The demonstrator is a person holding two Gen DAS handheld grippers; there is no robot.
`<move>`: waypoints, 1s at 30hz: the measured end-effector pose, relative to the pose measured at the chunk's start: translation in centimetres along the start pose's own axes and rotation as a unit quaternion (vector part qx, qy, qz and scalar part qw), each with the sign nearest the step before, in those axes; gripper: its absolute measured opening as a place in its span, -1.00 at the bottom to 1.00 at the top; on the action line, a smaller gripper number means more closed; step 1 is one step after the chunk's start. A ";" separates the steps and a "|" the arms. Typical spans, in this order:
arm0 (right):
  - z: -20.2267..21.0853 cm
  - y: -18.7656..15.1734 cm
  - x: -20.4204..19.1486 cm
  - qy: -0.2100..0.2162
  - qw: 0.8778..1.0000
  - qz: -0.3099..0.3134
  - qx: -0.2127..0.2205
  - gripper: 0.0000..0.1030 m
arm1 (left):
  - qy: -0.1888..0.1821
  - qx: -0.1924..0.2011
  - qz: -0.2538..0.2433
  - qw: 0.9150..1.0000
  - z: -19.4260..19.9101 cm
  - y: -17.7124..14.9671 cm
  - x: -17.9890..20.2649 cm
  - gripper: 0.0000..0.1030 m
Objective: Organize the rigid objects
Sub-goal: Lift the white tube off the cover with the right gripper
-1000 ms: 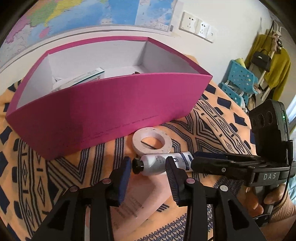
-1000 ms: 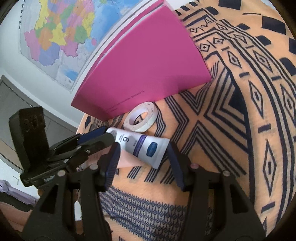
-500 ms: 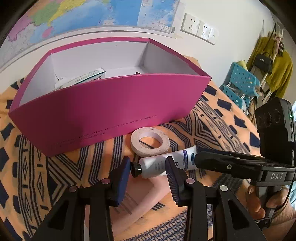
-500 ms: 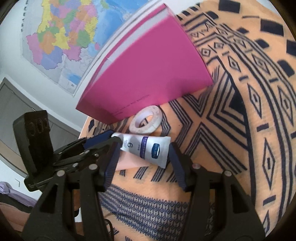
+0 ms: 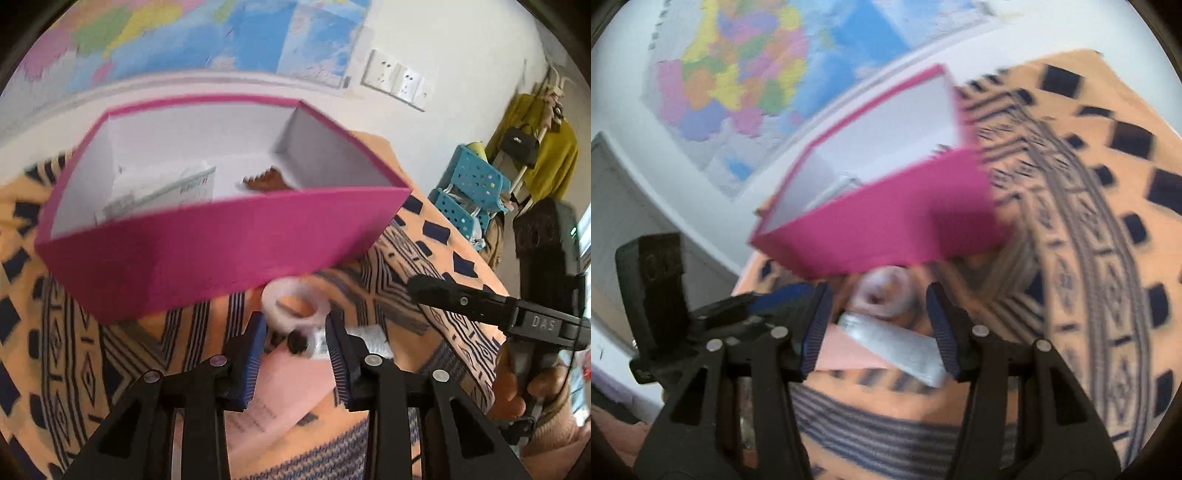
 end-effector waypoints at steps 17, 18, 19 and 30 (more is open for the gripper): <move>-2.7 -4.4 0.7 -0.004 0.999 -0.004 -0.051 0.11 | 0.003 -0.037 -0.030 0.999 -3.0 -1.1 1.1 -0.29; -2.8 -4.4 0.6 -0.002 0.999 -0.005 -0.050 0.13 | 0.002 -0.037 -0.026 0.999 -2.9 -1.1 0.9 -0.33; -2.9 -4.3 0.6 0.000 0.999 -0.006 -0.049 0.14 | 0.002 -0.037 -0.025 0.999 -2.8 -1.1 0.7 -0.35; -3.3 -3.9 1.3 0.028 0.998 -0.045 -0.037 0.19 | -0.003 -0.040 -0.012 0.999 -2.8 -1.0 0.0 -0.36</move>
Point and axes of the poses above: each gripper's, at about its wrist camera, not at the fingertips, and z roughly against the way its jaws point, x to its right, y to its top, the point moved 3 cm from there along -z, roughly the way its jaws point, and after that the axes turned 10 degrees about z, right-handed, at the moved point
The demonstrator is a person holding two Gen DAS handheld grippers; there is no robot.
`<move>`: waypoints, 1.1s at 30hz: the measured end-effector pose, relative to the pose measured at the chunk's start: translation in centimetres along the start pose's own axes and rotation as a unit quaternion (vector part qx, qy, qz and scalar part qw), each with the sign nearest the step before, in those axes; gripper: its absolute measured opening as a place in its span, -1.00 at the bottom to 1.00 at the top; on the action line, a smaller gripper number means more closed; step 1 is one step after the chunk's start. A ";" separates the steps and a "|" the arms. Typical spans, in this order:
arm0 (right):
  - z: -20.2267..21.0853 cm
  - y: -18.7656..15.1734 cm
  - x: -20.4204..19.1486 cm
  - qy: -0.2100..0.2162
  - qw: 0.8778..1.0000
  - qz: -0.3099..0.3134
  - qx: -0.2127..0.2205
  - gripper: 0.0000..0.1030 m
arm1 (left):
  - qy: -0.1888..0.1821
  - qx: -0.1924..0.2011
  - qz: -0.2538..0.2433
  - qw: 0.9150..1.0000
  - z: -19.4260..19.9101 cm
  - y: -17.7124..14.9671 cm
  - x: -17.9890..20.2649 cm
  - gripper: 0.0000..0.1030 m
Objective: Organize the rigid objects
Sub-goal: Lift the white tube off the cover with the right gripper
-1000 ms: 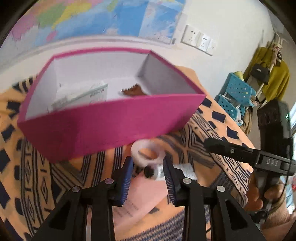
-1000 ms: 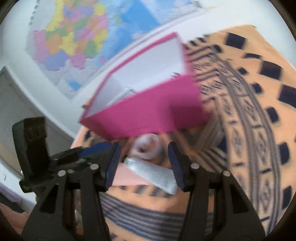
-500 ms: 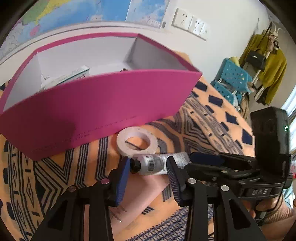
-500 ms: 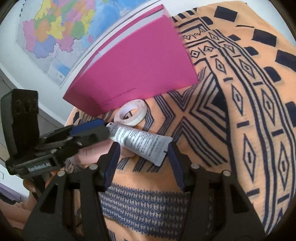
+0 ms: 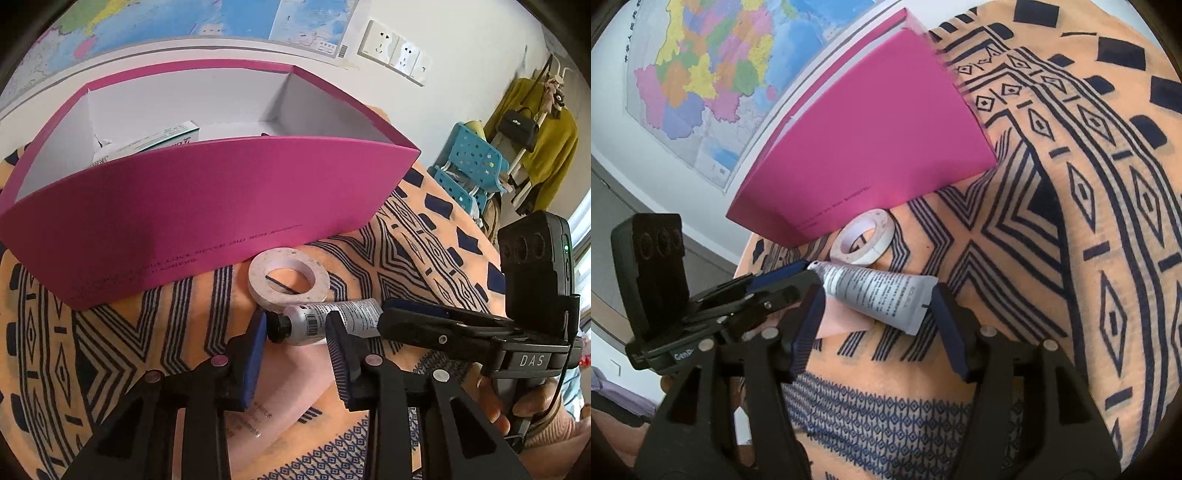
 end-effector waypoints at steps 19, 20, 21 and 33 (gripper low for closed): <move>-0.2 0.2 -1.4 0.046 0.999 -0.007 0.014 0.33 | 0.003 -0.002 -0.014 1.000 0.1 -0.5 0.9 -0.30; -0.3 0.2 -1.5 0.035 0.999 0.004 0.011 0.33 | 0.001 -0.003 -0.013 1.000 0.0 -0.4 0.9 -0.30; -0.4 0.4 -1.6 0.021 1.000 0.019 0.006 0.33 | -0.001 -0.005 -0.009 1.000 -0.1 -0.4 0.7 -0.30; -4.2 1.3 -4.7 -0.062 0.956 0.274 -0.082 0.25 | -0.022 -0.025 -0.013 0.999 -1.0 0.6 0.4 -0.28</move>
Point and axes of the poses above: each gripper's, at about its wrist camera, not at the fingertips, and z roughly against the way its jaws point, x to its right, y to its top, the point moved 3 cm from there along -z, roughly the way its jaws point, and after that the axes turned 10 degrees about z, right-handed, at the moved point
